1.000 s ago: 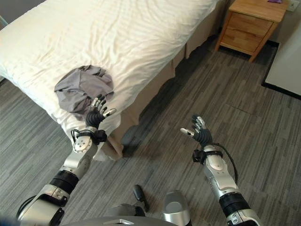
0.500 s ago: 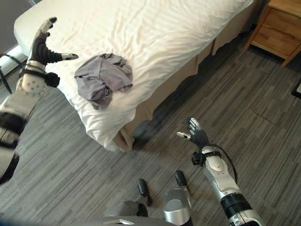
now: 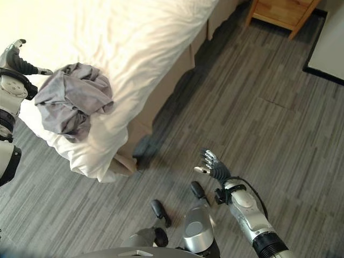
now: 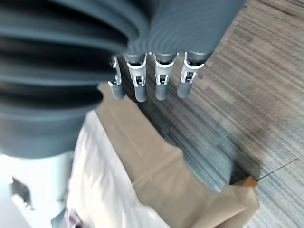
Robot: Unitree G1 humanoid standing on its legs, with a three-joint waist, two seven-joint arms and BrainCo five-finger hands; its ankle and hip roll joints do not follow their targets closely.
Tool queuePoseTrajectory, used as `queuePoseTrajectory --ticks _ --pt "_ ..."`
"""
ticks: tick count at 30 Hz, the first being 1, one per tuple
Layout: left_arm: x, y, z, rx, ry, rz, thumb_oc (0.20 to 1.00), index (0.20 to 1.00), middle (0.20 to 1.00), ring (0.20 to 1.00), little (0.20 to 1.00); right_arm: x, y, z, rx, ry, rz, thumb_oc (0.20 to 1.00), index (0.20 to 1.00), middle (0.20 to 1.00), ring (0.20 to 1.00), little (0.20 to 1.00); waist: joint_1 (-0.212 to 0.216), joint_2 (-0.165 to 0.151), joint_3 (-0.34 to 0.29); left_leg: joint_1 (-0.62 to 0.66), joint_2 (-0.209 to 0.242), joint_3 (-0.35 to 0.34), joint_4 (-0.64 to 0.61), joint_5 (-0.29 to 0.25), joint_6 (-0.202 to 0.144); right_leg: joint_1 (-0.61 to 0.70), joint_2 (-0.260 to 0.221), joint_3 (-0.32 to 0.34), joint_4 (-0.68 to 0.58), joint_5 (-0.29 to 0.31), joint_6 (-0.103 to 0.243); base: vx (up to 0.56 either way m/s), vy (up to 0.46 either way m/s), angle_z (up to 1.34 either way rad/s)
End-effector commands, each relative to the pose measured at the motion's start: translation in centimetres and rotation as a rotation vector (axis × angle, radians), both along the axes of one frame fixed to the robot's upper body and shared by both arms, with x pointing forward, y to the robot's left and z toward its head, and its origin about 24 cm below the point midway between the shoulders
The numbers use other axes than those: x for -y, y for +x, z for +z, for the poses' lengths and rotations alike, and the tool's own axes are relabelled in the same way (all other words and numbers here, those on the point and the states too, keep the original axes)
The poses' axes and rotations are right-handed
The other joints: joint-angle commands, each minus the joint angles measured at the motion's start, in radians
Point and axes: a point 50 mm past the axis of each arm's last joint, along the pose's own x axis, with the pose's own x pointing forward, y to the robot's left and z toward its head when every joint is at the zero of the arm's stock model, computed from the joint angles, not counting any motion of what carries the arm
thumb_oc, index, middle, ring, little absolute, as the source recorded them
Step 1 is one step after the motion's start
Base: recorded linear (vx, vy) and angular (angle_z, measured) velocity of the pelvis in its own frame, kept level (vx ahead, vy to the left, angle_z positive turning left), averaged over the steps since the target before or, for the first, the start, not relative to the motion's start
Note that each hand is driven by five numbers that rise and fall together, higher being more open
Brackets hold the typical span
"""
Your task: Pick up bed clothes into laundry basket.
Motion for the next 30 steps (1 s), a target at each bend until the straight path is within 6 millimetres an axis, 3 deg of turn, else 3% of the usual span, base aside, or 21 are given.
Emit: queuePoseTrajectory --ticks 1,5,10,14,15,18,19,22,27,28,30 --pt "-4.2 -2.8 1.6 0.092 -0.096 0.156 1.000 1.000 1.000 1.000 1.000 -0.3 0.5 1.9 0.090 0.067 0.011 1.000 1.000 1.000 1.000 1.000 0.006 -0.031 0.010 0.108 0.049 0.058 0.007 -0.036 -0.072 -0.077 -0.027 0.030 0.040 0.053 0.043 0.03 -0.047 -0.13" --pt "-4.7 -3.2 0.5 0.048 -0.107 0.178 1.000 1.000 1.000 1.000 1.000 -0.1 0.4 1.7 0.078 0.064 0.016 1.000 1.000 1.000 1.000 1.000 -0.003 -0.025 0.028 0.086 0.049 0.061 0.007 -0.032 -0.076 -0.107 -0.025 0.037 0.039 0.056 0.041 0.01 -0.012 -0.05" --pt "-6.7 -4.9 -1.2 0.018 -0.157 0.251 1.000 1.000 1.000 1.000 1.000 0.5 0.1 2.4 0.103 0.088 0.003 1.000 1.000 1.000 1.000 1.000 -0.031 -0.027 0.079 0.002 0.060 0.104 0.007 -0.024 -0.092 -0.205 -0.011 0.079 0.026 0.091 0.043 0.00 -0.031 -0.25" --pt "-6.0 -4.4 -1.1 0.102 -0.212 0.163 1.000 1.000 1.000 1.000 1.000 1.5 0.5 3.2 0.148 0.058 -0.025 1.000 1.000 1.000 1.000 1.000 -0.041 -0.019 0.128 -0.088 0.064 0.123 0.007 -0.050 -0.106 -0.305 0.006 0.125 0.010 0.091 0.049 0.08 0.026 -0.30" --pt "-6.0 -4.4 -1.7 0.136 -0.287 0.165 1.000 1.000 1.000 1.000 1.000 1.8 0.6 3.5 0.165 0.046 -0.036 1.000 1.000 1.000 1.000 1.000 -0.038 -0.016 0.141 -0.111 0.071 0.135 0.007 -0.048 -0.111 -0.335 0.020 0.138 0.010 0.096 0.048 0.06 -0.024 -0.32" --pt "-5.0 -3.6 -2.8 0.102 -0.296 0.122 1.000 1.000 1.000 1.000 1.000 2.2 0.6 3.4 0.162 0.038 -0.055 1.000 1.000 1.000 1.000 1.000 -0.037 -0.007 0.153 -0.131 0.076 0.147 0.007 -0.046 -0.120 -0.368 0.034 0.154 0.011 0.102 0.046 0.07 -0.013 -0.40" --pt "-3.9 -2.8 -3.4 0.079 -0.297 0.082 0.216 0.216 0.216 0.216 0.216 2.1 0.7 3.2 0.153 0.026 -0.046 1.000 1.000 1.000 1.000 1.000 -0.038 -0.004 0.155 -0.133 0.079 0.150 0.007 -0.045 -0.125 -0.377 0.038 0.156 0.011 0.104 0.045 0.09 -0.038 -0.16" --pt "-2.8 -2.0 -2.9 0.112 -0.318 0.038 0.200 0.200 0.200 0.200 0.200 2.2 0.7 3.3 0.160 0.032 -0.058 1.000 1.000 1.000 1.000 1.000 -0.035 0.006 0.145 -0.115 0.079 0.150 0.007 -0.050 -0.128 -0.368 0.038 0.154 0.012 0.098 0.044 0.07 -0.011 0.05" --pt "-1.0 -0.9 1.3 0.262 -0.291 -0.061 0.200 0.200 0.200 0.200 0.200 2.2 0.6 3.2 0.161 0.020 -0.052 1.000 1.000 1.000 1.000 1.000 -0.036 0.033 0.106 -0.069 0.075 0.138 0.007 -0.059 -0.126 -0.329 0.029 0.137 0.013 0.084 0.044 0.03 0.008 0.04" --pt "-1.0 -0.9 1.4 0.262 -0.291 -0.062 0.200 0.200 0.200 0.200 0.200 2.2 0.6 3.2 0.161 0.021 -0.053 1.000 1.000 1.000 1.000 1.000 -0.036 0.032 0.107 -0.067 0.075 0.137 0.007 -0.059 -0.126 -0.327 0.029 0.136 0.013 0.084 0.044 0.01 0.002 0.08" --pt "0.6 -0.2 3.3 0.335 -0.274 -0.137 0.200 0.200 0.200 0.200 0.200 2.0 0.6 3.1 0.157 0.013 -0.044 1.000 1.000 1.000 1.000 1.000 -0.040 0.045 0.085 -0.040 0.072 0.124 0.007 -0.066 -0.124 -0.295 0.017 0.119 0.014 0.075 0.043 0.00 -0.006 0.11"
